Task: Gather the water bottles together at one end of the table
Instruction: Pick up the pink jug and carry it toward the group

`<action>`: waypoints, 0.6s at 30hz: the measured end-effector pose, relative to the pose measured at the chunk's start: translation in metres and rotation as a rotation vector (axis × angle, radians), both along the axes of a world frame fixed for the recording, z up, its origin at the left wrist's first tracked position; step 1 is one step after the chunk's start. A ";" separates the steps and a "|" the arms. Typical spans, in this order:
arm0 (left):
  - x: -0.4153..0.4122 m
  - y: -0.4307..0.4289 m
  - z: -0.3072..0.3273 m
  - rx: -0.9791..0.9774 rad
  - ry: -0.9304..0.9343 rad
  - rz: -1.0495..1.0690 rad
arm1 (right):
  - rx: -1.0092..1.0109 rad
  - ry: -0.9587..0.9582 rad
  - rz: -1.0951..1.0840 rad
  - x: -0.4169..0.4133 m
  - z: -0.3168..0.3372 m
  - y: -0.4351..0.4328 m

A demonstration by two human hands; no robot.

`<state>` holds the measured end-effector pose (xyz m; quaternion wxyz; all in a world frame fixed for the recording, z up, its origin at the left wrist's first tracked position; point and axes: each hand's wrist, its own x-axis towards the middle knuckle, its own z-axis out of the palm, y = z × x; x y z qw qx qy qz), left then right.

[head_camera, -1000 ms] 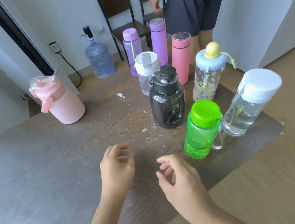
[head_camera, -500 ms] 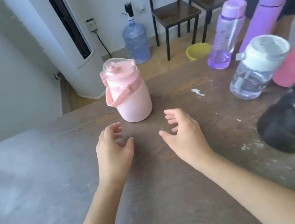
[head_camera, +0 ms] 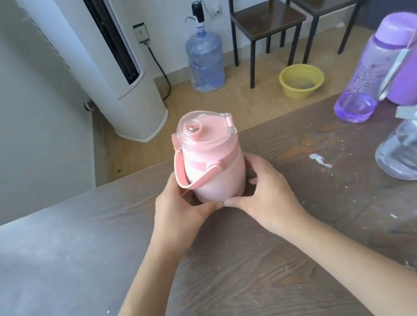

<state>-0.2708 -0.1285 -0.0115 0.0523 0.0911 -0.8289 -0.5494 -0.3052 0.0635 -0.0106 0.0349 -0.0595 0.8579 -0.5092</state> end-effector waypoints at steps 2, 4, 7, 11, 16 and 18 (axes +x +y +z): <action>-0.003 0.006 0.000 0.007 0.014 0.021 | -0.008 0.001 0.002 -0.005 0.001 0.006; -0.010 0.018 0.002 0.026 0.017 0.026 | -0.013 0.007 -0.005 -0.012 0.004 0.017; -0.031 0.046 0.009 0.029 0.028 -0.006 | -0.007 0.019 -0.035 -0.027 0.013 0.045; -0.067 0.090 0.016 0.013 0.053 -0.078 | 0.024 0.014 -0.093 -0.050 0.026 0.089; -0.097 0.126 0.014 0.013 0.027 -0.145 | 0.035 -0.010 -0.148 -0.068 0.028 0.124; -0.105 0.134 0.013 0.018 0.024 -0.163 | 0.038 -0.004 -0.174 -0.075 0.024 0.129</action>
